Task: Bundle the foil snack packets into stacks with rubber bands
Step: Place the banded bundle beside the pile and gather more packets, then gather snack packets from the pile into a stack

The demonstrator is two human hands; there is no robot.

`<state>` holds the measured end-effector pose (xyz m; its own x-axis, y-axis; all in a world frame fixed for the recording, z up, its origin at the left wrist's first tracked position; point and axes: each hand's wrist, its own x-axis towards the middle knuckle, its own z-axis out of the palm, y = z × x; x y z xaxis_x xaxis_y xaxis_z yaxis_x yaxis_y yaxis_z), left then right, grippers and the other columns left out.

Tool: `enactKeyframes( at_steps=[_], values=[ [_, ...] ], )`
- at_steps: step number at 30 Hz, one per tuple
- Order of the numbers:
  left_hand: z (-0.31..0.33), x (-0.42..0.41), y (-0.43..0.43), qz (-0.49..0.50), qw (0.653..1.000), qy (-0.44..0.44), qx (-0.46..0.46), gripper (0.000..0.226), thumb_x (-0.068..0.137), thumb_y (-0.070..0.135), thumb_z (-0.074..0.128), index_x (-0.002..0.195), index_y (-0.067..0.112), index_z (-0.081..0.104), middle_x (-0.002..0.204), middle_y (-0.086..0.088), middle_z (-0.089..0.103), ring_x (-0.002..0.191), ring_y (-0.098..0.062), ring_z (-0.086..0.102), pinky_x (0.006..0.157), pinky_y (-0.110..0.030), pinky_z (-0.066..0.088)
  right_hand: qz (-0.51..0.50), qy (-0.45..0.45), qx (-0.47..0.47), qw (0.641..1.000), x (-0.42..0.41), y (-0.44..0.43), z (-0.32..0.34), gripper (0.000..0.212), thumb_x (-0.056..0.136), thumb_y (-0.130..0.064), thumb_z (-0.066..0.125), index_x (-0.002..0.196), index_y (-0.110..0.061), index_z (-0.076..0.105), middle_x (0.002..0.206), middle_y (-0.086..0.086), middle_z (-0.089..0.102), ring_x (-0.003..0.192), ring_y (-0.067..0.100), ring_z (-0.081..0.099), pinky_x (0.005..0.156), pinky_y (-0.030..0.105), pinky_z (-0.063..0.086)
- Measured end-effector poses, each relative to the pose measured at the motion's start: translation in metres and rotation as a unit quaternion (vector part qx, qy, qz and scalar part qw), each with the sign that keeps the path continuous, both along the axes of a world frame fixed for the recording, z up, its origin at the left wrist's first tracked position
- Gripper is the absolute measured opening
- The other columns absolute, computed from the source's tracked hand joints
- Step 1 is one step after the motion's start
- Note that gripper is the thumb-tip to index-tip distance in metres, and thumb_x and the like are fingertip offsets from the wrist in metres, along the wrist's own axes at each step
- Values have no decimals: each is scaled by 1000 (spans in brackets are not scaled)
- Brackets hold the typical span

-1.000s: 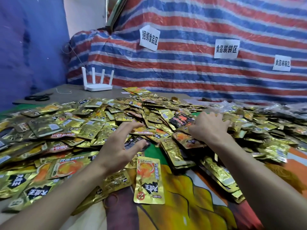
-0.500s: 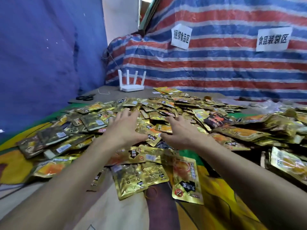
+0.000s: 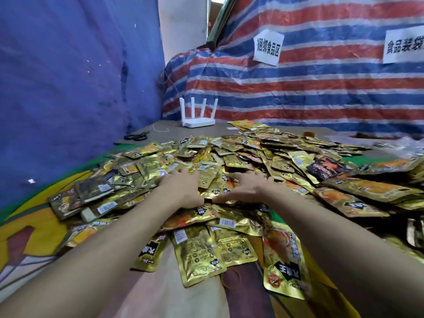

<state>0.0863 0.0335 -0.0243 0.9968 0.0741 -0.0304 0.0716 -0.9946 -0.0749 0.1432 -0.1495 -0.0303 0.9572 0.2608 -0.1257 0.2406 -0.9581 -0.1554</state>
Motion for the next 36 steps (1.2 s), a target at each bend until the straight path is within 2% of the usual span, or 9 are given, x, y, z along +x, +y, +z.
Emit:
enactKeyframes(
  at_steps=[3, 6, 9, 11, 15, 18, 23, 30, 36],
  values=[
    [1, -2, -10, -36, 999, -26, 25, 67, 87, 31, 58, 148, 21, 33, 136, -17, 45, 124, -39, 50, 93, -47, 47, 15, -13, -7, 1000, 2, 4, 5, 119, 49, -98, 59, 151, -41, 38, 160, 12, 33, 148, 38, 24, 115, 62, 24],
    [-2, -5, -13, -63, 996, -60, 36, 62, 86, 29, 60, 143, 24, 37, 130, -12, 51, 119, -36, 53, 93, -46, 46, 78, -32, -20, 996, -3, 8, 14, 82, 69, -80, 67, 130, -26, 60, 123, 8, 65, 118, 30, 57, 97, 45, 51],
    [-2, -7, -10, -84, 991, -100, 37, 60, 86, 33, 66, 140, 31, 39, 127, -6, 53, 117, -32, 56, 93, -45, 44, 135, -68, -51, 987, -17, 10, 20, 45, 81, -55, 72, 97, -15, 59, 87, 3, 62, 80, 23, 61, 63, 34, 51],
    [-4, -9, -10, -96, 987, -122, 39, 61, 87, 38, 66, 142, 36, 38, 127, -5, 53, 116, -30, 57, 92, -44, 44, 156, -110, -82, 978, -26, 10, 19, 34, 83, -40, 73, 94, -11, 58, 81, 2, 58, 74, 22, 59, 52, 30, 44],
    [-12, -12, -13, -95, 985, -135, 55, 60, 96, 41, 51, 151, 43, 28, 140, -6, 45, 124, -32, 52, 96, -44, 43, 129, -175, -63, 974, -36, 8, 8, 33, 89, -32, 61, 114, -11, 55, 100, 7, 54, 105, 31, 55, 76, 41, 51],
    [-15, -17, -16, -91, 983, -158, 31, 57, 99, 30, 50, 151, 45, 32, 148, 0, 45, 129, -29, 52, 97, -44, 45, 72, -191, -31, 979, -38, 1, -7, 42, 96, -34, 51, 136, -21, 46, 129, 6, 52, 130, 32, 42, 103, 58, 37],
    [-2, -23, -21, -49, 971, -166, -163, 58, 90, 16, 54, 136, 51, 56, 139, 8, 57, 126, -25, 53, 100, -44, 43, 36, -231, 82, 969, -44, -10, -6, 33, 96, -16, 48, 127, -21, 59, 118, 5, 64, 112, 31, 59, 87, 46, 53],
    [8, -20, -17, -36, 880, -249, -403, 5, 88, 30, 74, 86, 32, 79, 84, 5, 75, 89, -25, 69, 85, -46, 55, -15, -279, 233, 931, -56, -39, 13, 18, 104, -20, 44, 107, -19, 61, 92, 5, 67, 81, 32, 64, 66, 44, 55],
    [11, -29, -18, -47, 772, -359, -523, 18, 80, 10, 83, 68, 5, 70, 69, -13, 71, 70, -39, 69, 65, -54, 58, -39, -310, 319, 895, -57, -46, 11, 14, 106, -24, 44, 101, -19, 56, 82, 3, 66, 72, 30, 62, 64, 45, 53]
  ],
)
